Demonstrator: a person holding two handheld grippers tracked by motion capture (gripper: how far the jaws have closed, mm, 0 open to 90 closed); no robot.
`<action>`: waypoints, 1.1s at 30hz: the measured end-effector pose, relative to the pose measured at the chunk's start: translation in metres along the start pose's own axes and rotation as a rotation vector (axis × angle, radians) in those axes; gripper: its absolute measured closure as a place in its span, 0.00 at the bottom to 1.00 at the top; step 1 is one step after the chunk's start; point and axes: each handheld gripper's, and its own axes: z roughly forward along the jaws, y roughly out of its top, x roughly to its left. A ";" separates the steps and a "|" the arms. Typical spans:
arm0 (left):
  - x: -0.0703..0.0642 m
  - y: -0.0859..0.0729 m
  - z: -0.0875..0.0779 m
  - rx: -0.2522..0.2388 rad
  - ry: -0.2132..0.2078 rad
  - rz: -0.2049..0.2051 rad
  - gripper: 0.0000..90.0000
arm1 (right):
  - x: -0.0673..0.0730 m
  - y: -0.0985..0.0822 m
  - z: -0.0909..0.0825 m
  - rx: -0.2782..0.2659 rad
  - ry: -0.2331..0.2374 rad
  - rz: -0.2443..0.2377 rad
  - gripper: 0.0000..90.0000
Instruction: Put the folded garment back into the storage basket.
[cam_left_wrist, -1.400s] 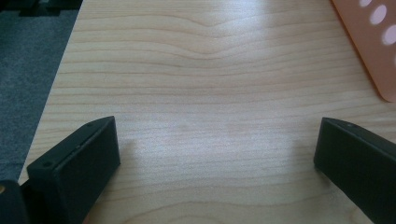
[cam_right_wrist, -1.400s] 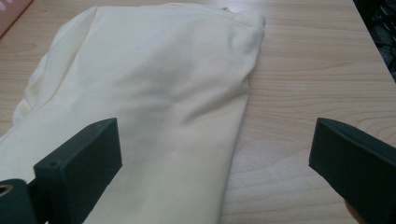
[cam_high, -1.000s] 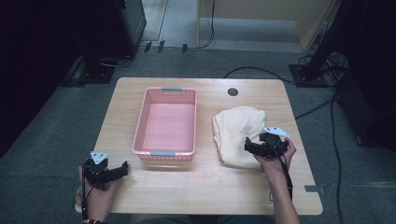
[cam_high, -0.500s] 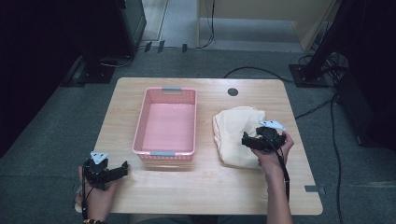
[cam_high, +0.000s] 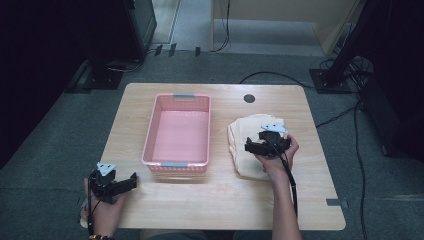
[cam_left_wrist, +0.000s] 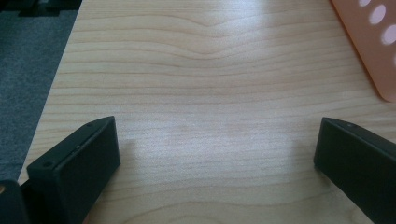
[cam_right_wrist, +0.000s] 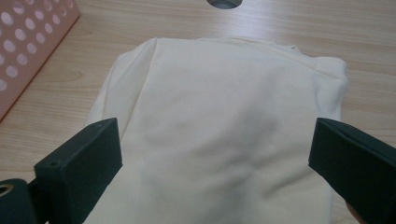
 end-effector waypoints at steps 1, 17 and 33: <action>0.000 0.000 0.000 0.000 0.000 0.000 0.00 | 0.002 0.000 0.003 -0.003 0.001 0.001 0.00; 0.000 0.000 0.000 0.000 0.000 0.000 0.00 | 0.011 0.001 0.023 0.049 -0.041 0.049 0.00; 0.000 0.000 0.000 0.000 0.000 0.000 0.00 | 0.018 -0.010 0.052 0.125 -0.073 0.018 0.00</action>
